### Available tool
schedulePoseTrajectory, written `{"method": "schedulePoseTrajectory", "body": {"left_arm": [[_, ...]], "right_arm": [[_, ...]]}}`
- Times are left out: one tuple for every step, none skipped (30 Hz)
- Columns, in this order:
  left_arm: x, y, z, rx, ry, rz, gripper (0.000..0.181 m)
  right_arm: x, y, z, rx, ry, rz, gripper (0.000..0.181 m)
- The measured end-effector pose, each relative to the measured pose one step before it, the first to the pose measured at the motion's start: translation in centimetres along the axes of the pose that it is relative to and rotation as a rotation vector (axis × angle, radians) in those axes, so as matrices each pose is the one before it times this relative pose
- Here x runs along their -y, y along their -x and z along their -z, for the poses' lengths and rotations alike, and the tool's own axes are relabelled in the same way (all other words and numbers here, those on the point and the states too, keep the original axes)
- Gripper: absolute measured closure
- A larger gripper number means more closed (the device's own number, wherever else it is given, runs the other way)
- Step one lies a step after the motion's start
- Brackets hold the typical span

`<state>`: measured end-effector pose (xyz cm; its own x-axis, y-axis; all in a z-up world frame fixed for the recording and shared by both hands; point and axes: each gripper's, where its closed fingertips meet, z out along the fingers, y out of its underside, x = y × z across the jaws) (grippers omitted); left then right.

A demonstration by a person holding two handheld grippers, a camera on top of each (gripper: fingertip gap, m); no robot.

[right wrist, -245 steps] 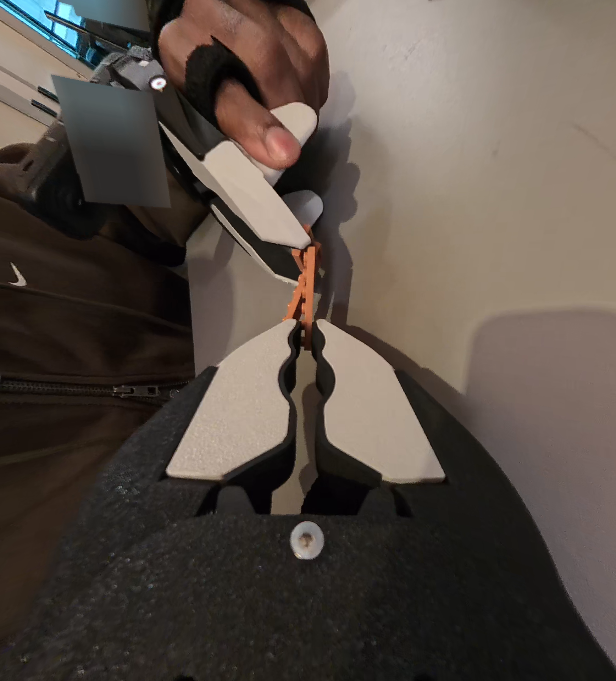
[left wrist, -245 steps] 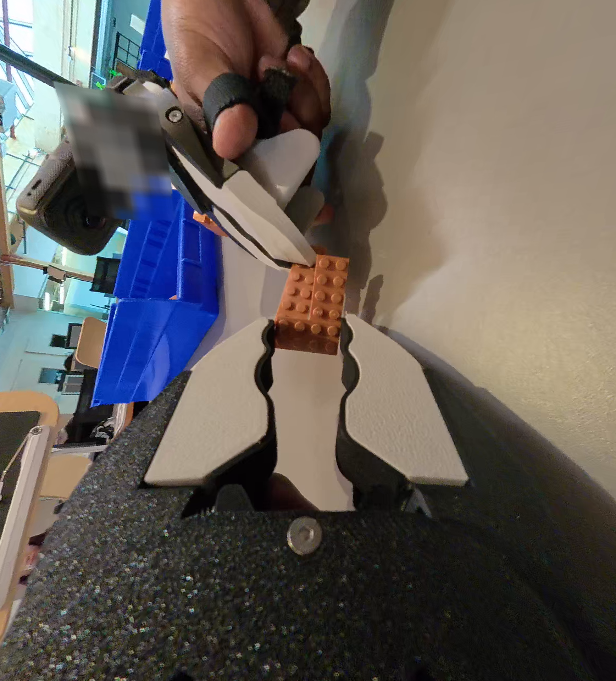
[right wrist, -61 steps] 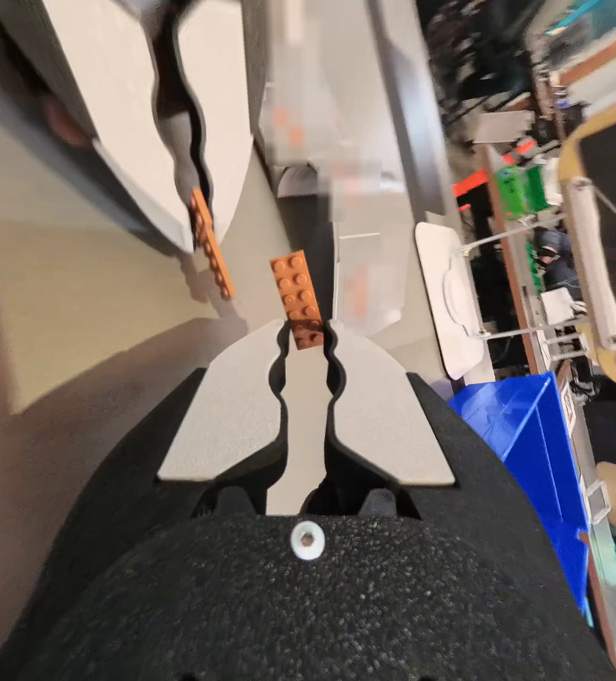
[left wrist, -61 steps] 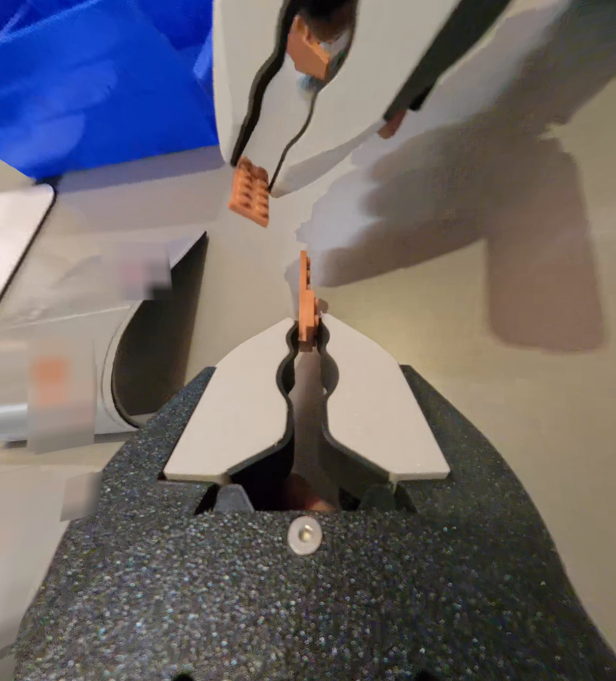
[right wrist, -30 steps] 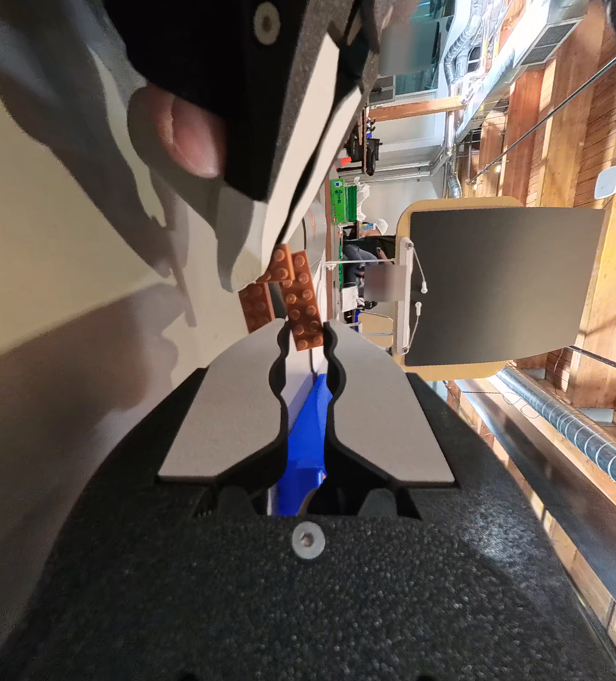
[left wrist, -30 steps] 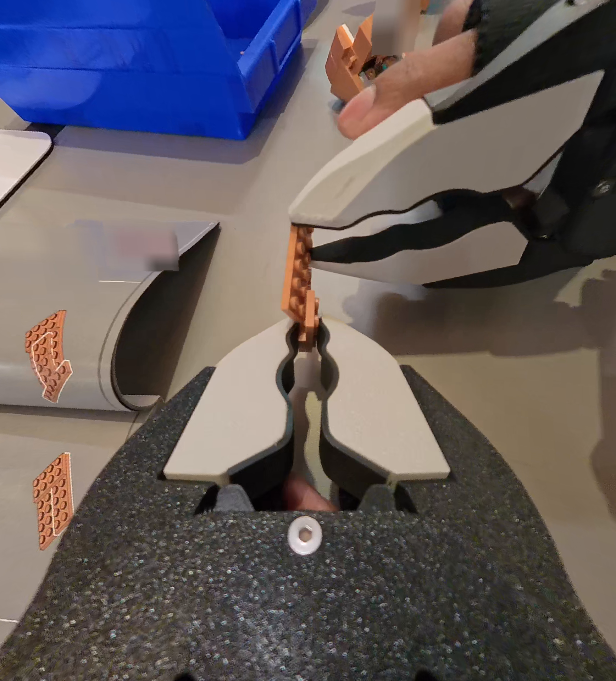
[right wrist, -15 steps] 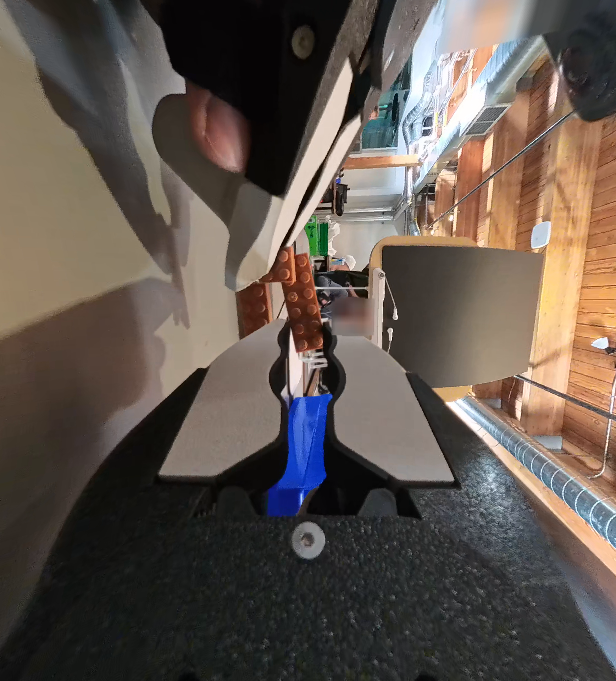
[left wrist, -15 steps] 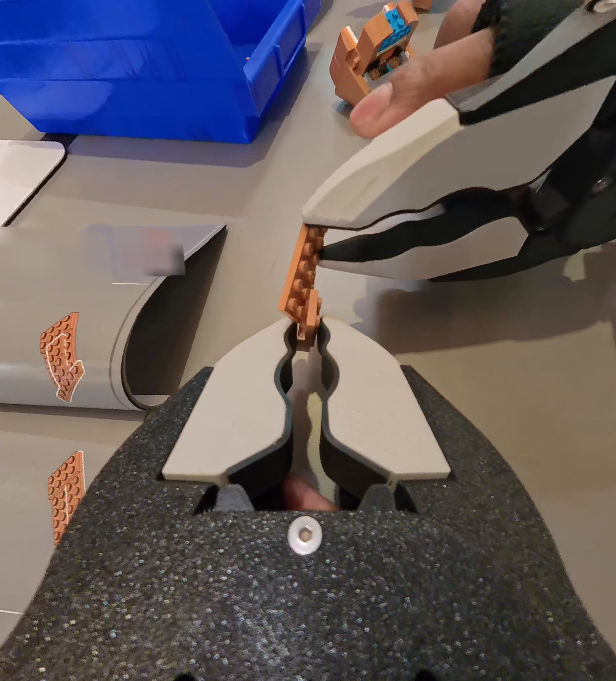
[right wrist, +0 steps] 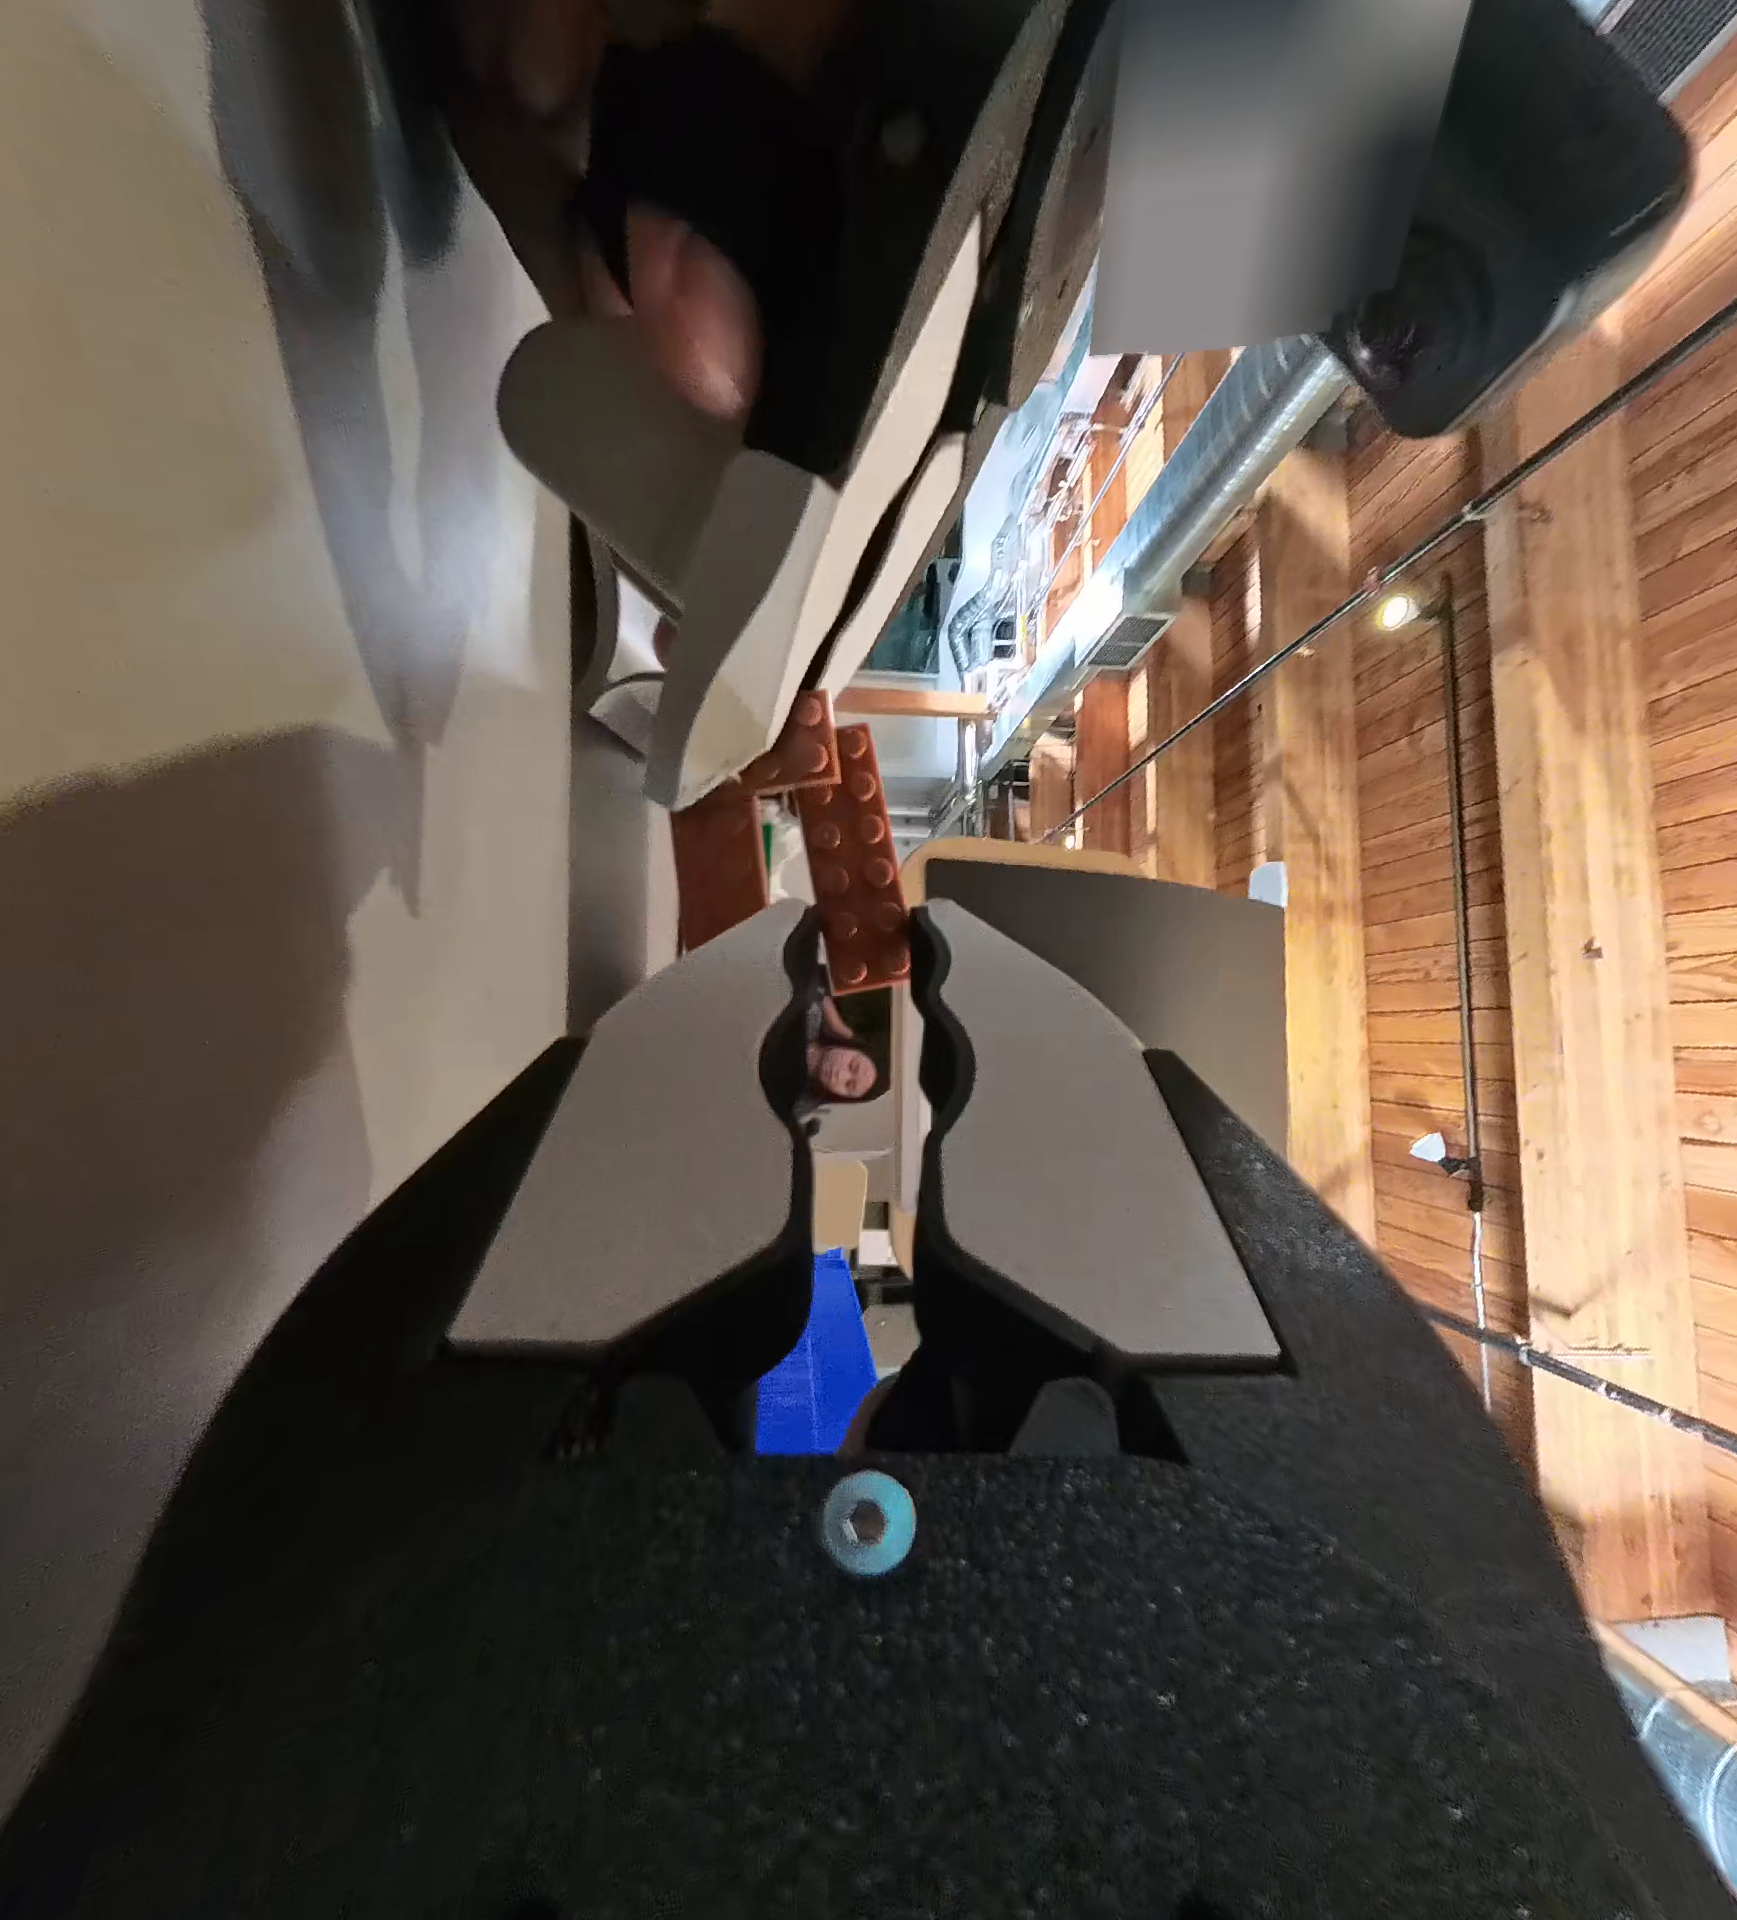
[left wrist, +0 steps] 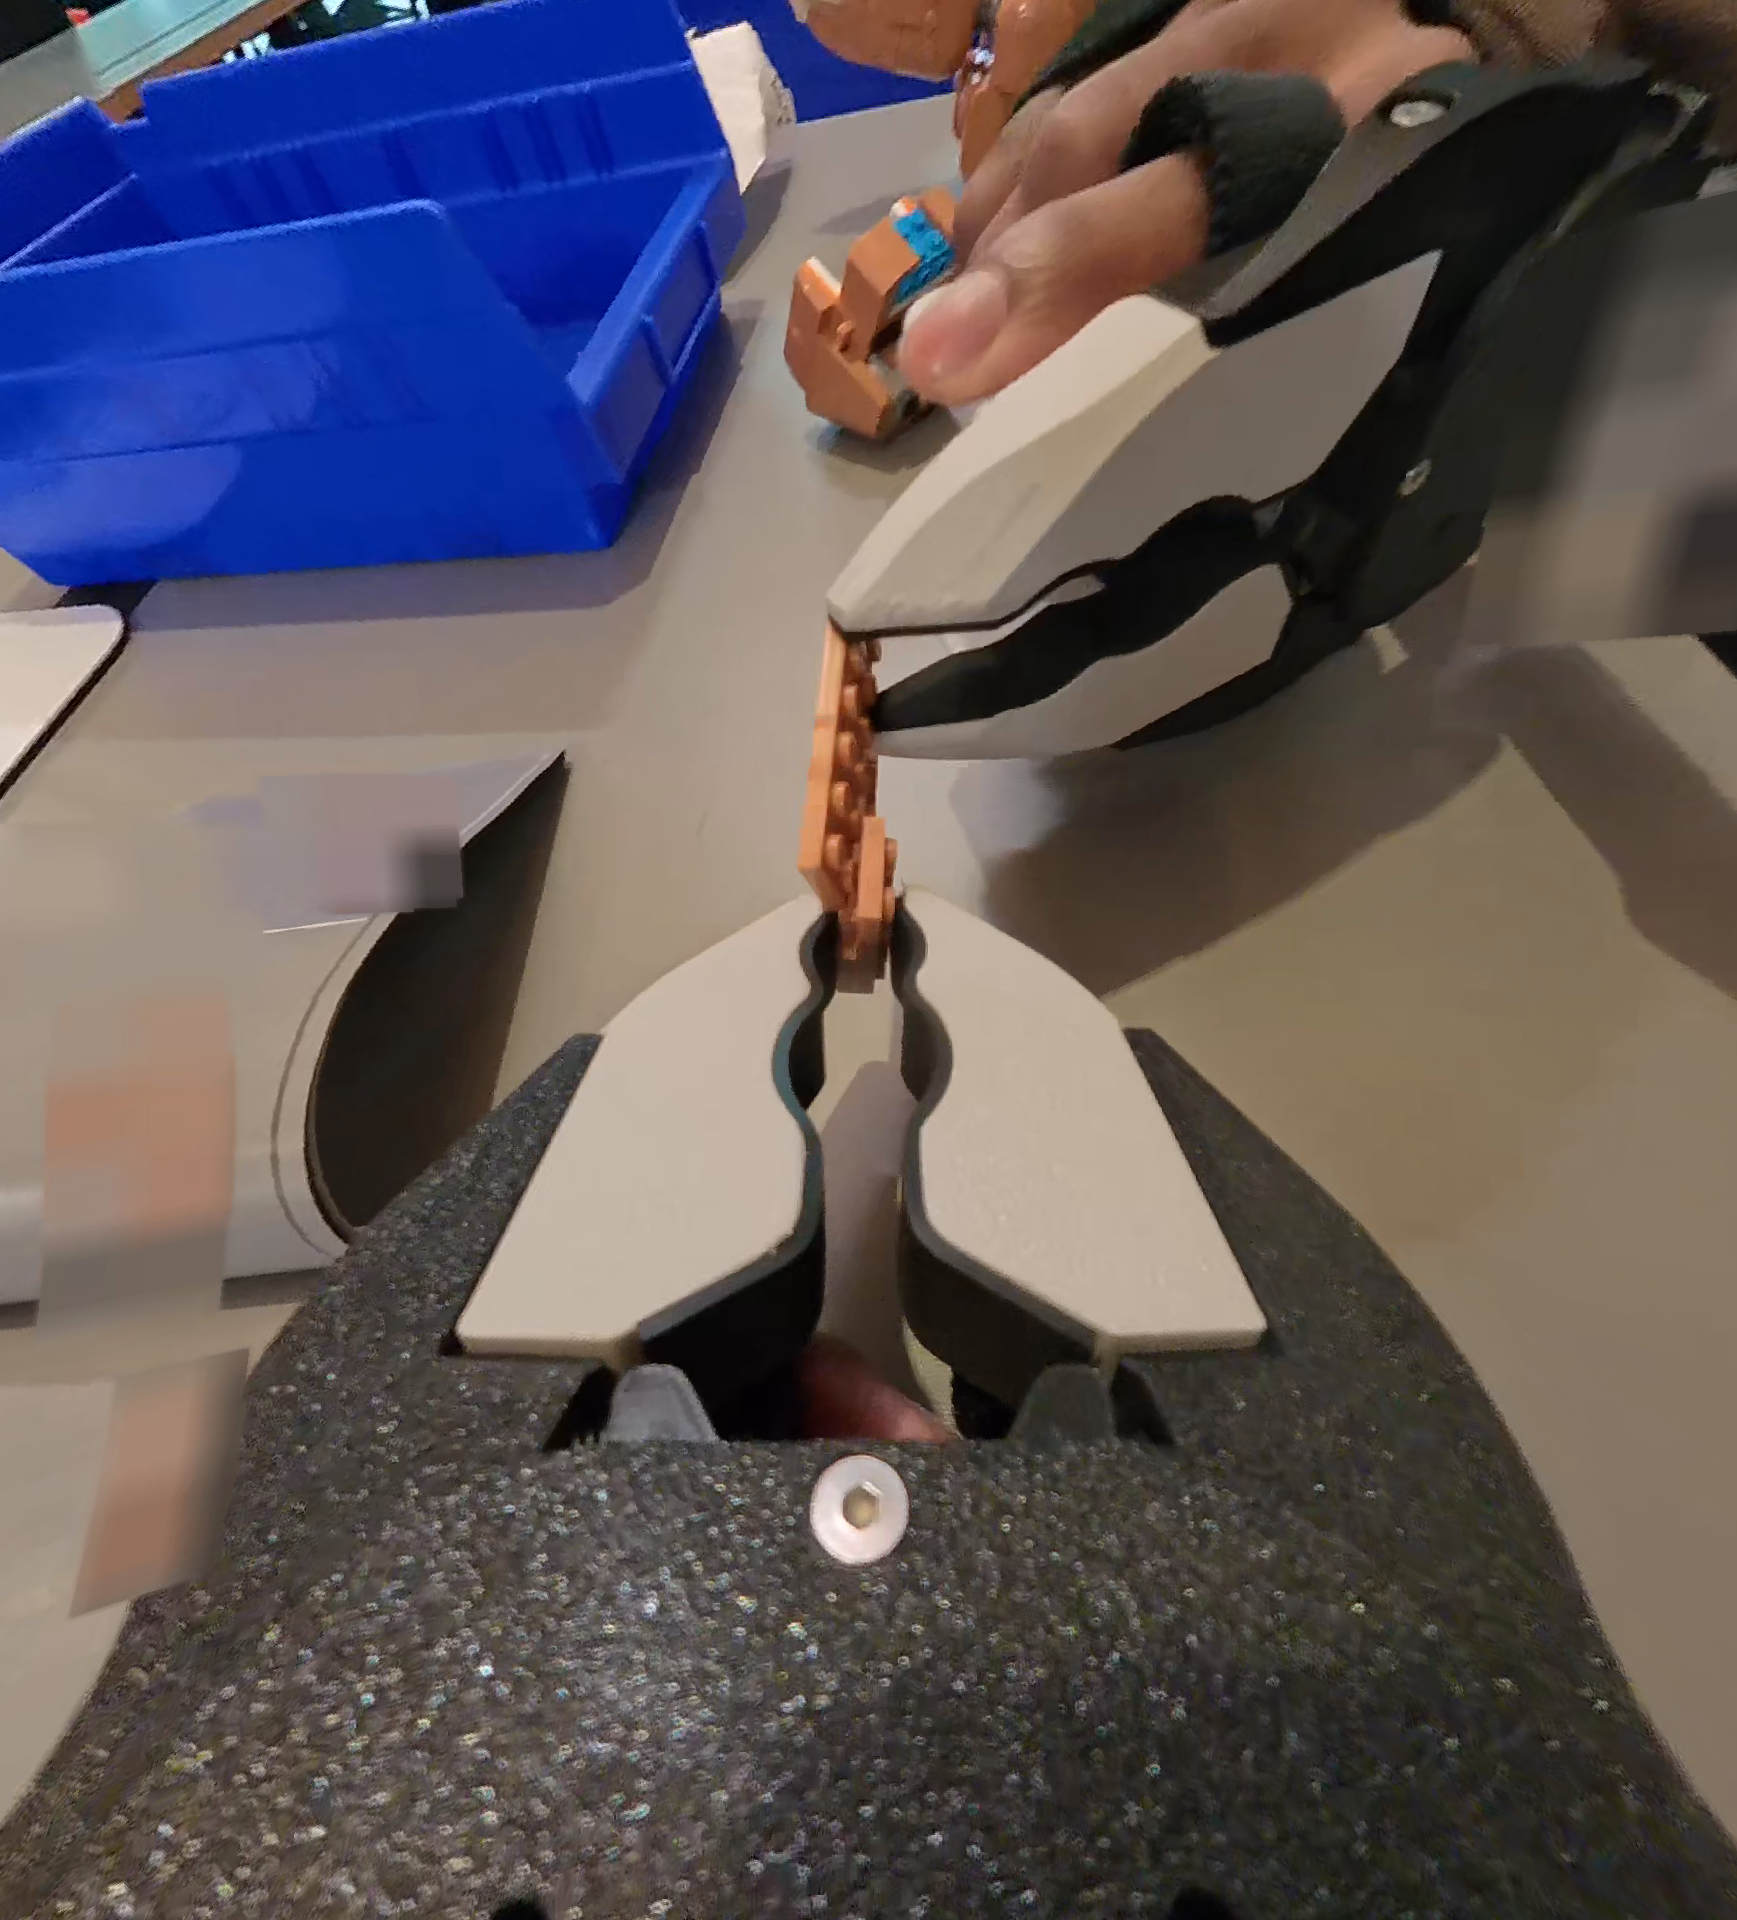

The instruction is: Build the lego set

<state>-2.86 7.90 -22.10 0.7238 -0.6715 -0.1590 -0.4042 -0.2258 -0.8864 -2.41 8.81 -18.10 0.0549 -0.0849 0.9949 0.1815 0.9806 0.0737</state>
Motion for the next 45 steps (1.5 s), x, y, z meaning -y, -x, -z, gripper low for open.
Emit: {"method": "schedulePoseTrajectory", "body": {"left_arm": [[0.091, -0.129, 0.089, -0.0151, -0.0088, 0.0053, 0.172], [0.099, -0.057, 0.098, -0.0112, -0.0083, 0.0084, 0.172], [0.047, -0.017, 0.066, -0.0084, -0.0047, 0.0099, 0.172], [0.015, -0.039, 0.038, -0.0079, -0.0016, 0.0085, 0.172], [0.006, -0.082, 0.026, -0.0097, -0.0006, 0.0061, 0.172], [-0.022, -0.114, 0.015, -0.0091, 0.0013, 0.0024, 0.172], [-0.066, -0.123, -0.025, -0.0067, 0.0051, -0.0012, 0.172], [-0.092, -0.058, -0.053, -0.0019, 0.0082, -0.0027, 0.172], [-0.103, -0.039, -0.091, 0.0001, 0.0093, -0.0037, 0.172], [-0.104, -0.069, -0.083, -0.0015, 0.0094, -0.0054, 0.172], [-0.123, -0.086, -0.076, -0.0019, 0.0101, -0.0049, 0.172], [-0.090, -0.106, -0.065, -0.0037, 0.0086, -0.0049, 0.172], [-0.060, -0.083, -0.041, -0.0026, 0.0052, -0.0052, 0.172], [-0.041, -0.079, -0.009, -0.0033, 0.0033, -0.0029, 0.172], [0.006, -0.041, 0.001, -0.0012, -0.0001, -0.0023, 0.172], [0.012, 0.004, 0.016, -0.0002, -0.0011, 0.0000, 0.173], [-0.018, -0.023, 0.013, -0.0023, 0.0010, 0.0020, 0.173], [-0.054, -0.022, -0.007, -0.0011, 0.0039, 0.0009, 0.173], [-0.023, -0.027, -0.007, -0.0006, 0.0022, -0.0023, 0.173], [-0.040, -0.055, -0.026, -0.0013, 0.0033, -0.0047, 0.173], [-0.022, -0.033, -0.027, 0.0006, 0.0026, -0.0042, 0.173], [-0.026, -0.012, -0.023, 0.0005, 0.0024, -0.0024, 0.173], [-0.015, 0.003, -0.009, 0.0008, 0.0012, -0.0010, 0.173], [-0.012, 0.007, 0.003, 0.0010, 0.0013, -0.0001, 0.173], [-0.033, -0.016, -0.020, -0.0002, 0.0028, -0.0012, 0.173], [-0.025, -0.006, -0.028, 0.0007, 0.0025, -0.0020, 0.172], [-0.030, -0.023, -0.012, -0.0002, 0.0022, -0.0023, 0.173], [-0.012, -0.028, -0.017, -0.0010, 0.0016, -0.0018, 0.173], [-0.017, -0.006, -0.012, -0.0002, 0.0015, -0.0006, 0.173], [-0.007, -0.007, -0.004, -0.0008, 0.0011, -0.0004, 0.173], [-0.013, -0.016, -0.006, -0.0010, 0.0007, -0.0007, 0.172], [-0.001, -0.012, -0.007, -0.0005, 0.0007, -0.0011, 0.172], [-0.009, -0.009, -0.012, 0.0001, 0.0008, -0.0006, 0.172], [-0.009, 0.021, -0.005, 0.0007, 0.0011, 0.0003, 0.172], [-0.014, -0.012, -0.017, -0.0002, 0.0017, -0.0005, 0.172], [-0.007, -0.011, -0.011, 0.0002, 0.0008, -0.0022, 0.173], [-0.004, -0.024, 0.001, 0.0006, -0.0001, -0.0027, 0.173], [0.004, -0.010, 0.001, 0.0002, 0.0000, -0.0021, 0.172], [-0.003, 0.007, -0.005, 0.0019, -0.0001, -0.0017, 0.172], [0.009, -0.001, 0.000, 0.0019, -0.0002, -0.0024, 0.172], [0.013, 0.004, -0.001, 0.0026, -0.0014, -0.0059, 0.172], [0.020, 0.024, 0.008, 0.0047, -0.0021, -0.0091, 0.172], [0.013, 0.028, -0.002, 0.0044, -0.0019, -0.0092, 0.172], [0.013, 0.014, -0.004, 0.0035, -0.0015, -0.0098, 0.172], [-0.011, -0.014, -0.005, 0.0028, -0.0004, -0.0115, 0.172]], "right_arm": [[0.165, -0.113, 0.092, -0.0073, -0.0119, 0.0036, 0.165], [0.120, -0.054, 0.045, -0.0035, -0.0073, 0.0026, 0.165], [0.071, -0.037, 0.019, -0.0017, -0.0037, 0.0028, 0.165], [0.072, -0.048, 0.020, -0.0011, -0.0046, 0.0041, 0.165], [0.066, -0.035, 0.017, -0.0004, -0.0049, 0.0051, 0.165], [0.036, -0.058, 0.029, -0.0013, -0.0052, 0.0040, 0.165], [0.005, -0.095, 0.031, -0.0016, -0.0040, 0.0003, 0.165], [-0.024, -0.100, 0.014, -0.0001, -0.0027, -0.0041, 0.165], [-0.019, -0.099, 0.018, 0.0005, -0.0033, -0.0060, 0.165], [0.029, -0.091, 0.022, -0.0006, -0.0052, -0.0028, 0.165], [0.023, -0.065, 0.023, -0.0018, -0.0032, 0.0013, 0.165], [-0.013, -0.014, -0.003, 0.0004, 0.0011, 0.0014, 0.165], [0.036, 0.022, 0.005, 0.0020, -0.0022, 0.0002, 0.165], [0.119, 0.089, 0.023, 0.0059, -0.0074, 0.0014, 0.165], [0.185, 0.145, 0.047, 0.0091, -0.0117, 0.0058, 0.165], [0.186, 0.151, 0.052, 0.0079, -0.0112, 0.0100, 0.166], [0.083, 0.091, 0.023, 0.0053, -0.0035, 0.0100, 0.166], [0.033, 0.038, 0.010, 0.0035, -0.0006, 0.0077, 0.165], [0.033, 0.017, 0.007, 0.0052, -0.0019, 0.0068, 0.165], [0.003, 0.043, 0.002, 0.0076, -0.0010, 0.0079, 0.165], [-0.005, 0.092, 0.003, 0.0098, -0.0009, 0.0096, 0.165], [0.004, 0.136, 0.005, 0.0102, -0.0019, 0.0098, 0.165], [0.006, 0.132, 0.024, 0.0081, -0.0020, 0.0081, 0.165], [0.037, 0.067, 0.039, 0.0044, -0.0041, 0.0060, 0.165], [0.070, 0.022, 0.060, 0.0025, -0.0056, 0.0058, 0.165], [0.072, 0.011, 0.046, 0.0026, -0.0048, 0.0073, 0.165], [0.033, 0.007, 0.033, 0.0024, -0.0024, 0.0076, 0.165], [0.006, 0.028, 0.014, 0.0024, -0.0007, 0.0063, 0.165], [0.032, 0.020, 0.024, 0.0018, -0.0022, 0.0048, 0.165], [0.038, 0.014, 0.023, 0.0014, -0.0036, 0.0038, 0.166], [0.025, 0.002, 0.033, 0.0008, -0.0035, 0.0034, 0.166], [0.017, 0.015, 0.030, 0.0001, -0.0025, 0.0029, 0.166], [0.009, 0.019, 0.036, -0.0005, -0.0017, 0.0026, 0.166], [0.015, 0.036, 0.021, -0.0008, -0.0010, 0.0022, 0.165], [0.034, 0.020, 0.026, -0.0014, -0.0019, 0.0016, 0.166], [0.043, 0.000, 0.028, -0.0020, -0.0030, 0.0007, 0.166], [0.022, 0.015, 0.018, -0.0013, -0.0030, -0.0011, 0.166], [0.022, 0.013, 0.016, -0.0012, -0.0032, -0.0019, 0.166], [0.023, 0.021, 0.021, -0.0017, -0.0038, -0.0022, 0.166], [0.019, 0.024, 0.018, -0.0020, -0.0043, -0.0029, 0.166], [0.028, 0.014, 0.028, -0.0022, -0.0042, -0.0022, 0.166], [0.024, 0.018, 0.032, -0.0020, -0.0038, -0.0011, 0.166], [0.025, 0.022, 0.022, -0.0016, -0.0038, -0.0008, 0.166], [0.023, 0.028, 0.022, -0.0004, -0.0038, -0.0009, 0.166], [0.035, 0.020, 0.025, 0.0002, -0.0049, 0.0000, 0.166]]}}
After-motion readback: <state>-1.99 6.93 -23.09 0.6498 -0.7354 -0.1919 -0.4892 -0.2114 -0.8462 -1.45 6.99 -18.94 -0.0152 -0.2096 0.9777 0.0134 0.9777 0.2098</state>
